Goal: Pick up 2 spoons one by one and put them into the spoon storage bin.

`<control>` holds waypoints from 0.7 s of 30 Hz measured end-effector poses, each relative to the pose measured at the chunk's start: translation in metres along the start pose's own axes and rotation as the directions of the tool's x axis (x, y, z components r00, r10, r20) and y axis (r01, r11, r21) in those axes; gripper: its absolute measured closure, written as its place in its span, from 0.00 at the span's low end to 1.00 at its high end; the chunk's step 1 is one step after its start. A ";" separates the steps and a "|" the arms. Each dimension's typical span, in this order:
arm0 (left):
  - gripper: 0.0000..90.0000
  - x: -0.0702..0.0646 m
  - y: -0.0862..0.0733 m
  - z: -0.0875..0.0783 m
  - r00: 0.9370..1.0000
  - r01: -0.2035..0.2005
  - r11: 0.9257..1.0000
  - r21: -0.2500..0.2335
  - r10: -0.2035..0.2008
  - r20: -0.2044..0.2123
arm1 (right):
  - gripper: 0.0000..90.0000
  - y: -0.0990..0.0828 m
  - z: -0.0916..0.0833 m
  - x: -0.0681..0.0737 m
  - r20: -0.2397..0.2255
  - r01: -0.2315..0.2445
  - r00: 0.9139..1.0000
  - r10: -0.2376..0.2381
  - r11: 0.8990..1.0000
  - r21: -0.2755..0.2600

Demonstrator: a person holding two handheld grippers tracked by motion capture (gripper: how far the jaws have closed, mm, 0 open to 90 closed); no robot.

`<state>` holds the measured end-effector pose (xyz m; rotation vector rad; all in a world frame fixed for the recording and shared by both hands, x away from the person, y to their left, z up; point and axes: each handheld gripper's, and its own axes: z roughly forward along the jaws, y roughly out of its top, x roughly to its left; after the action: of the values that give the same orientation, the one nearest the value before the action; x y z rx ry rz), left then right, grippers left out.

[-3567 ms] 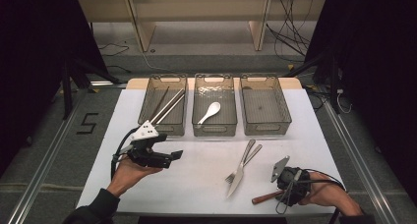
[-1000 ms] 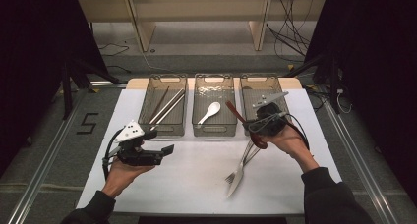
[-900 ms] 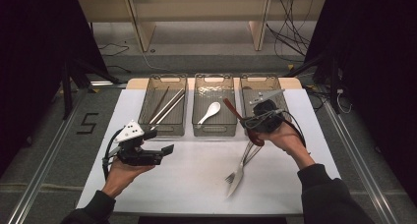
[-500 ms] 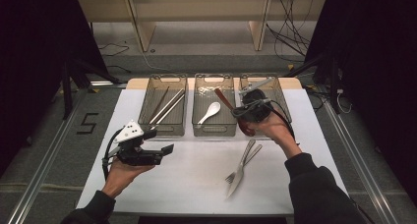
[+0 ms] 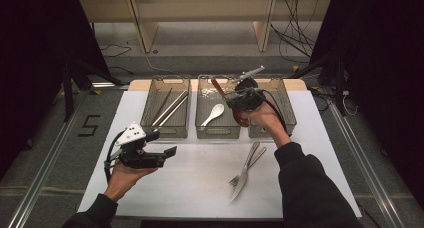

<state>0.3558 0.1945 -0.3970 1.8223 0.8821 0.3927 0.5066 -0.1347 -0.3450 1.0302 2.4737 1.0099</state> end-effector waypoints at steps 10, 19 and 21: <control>0.17 -0.001 0.000 0.000 1.000 -0.004 1.000 -0.012 0.004 0.000 | 0.91 0.016 0.014 -0.002 0.024 -0.016 1.000 0.016 1.000 0.000; 0.17 -0.001 0.000 0.000 1.000 -0.003 1.000 -0.017 0.003 0.000 | 0.91 0.021 0.024 -0.004 0.030 -0.044 0.999 0.044 0.999 0.008; 0.17 -0.001 0.000 0.000 1.000 -0.003 1.000 -0.016 0.003 0.001 | 0.91 0.021 0.026 -0.005 0.032 -0.046 0.998 0.046 0.999 0.009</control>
<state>0.3550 0.1940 -0.3968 1.8093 0.8736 0.3998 0.5336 -0.1144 -0.3494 1.1028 2.4418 0.9883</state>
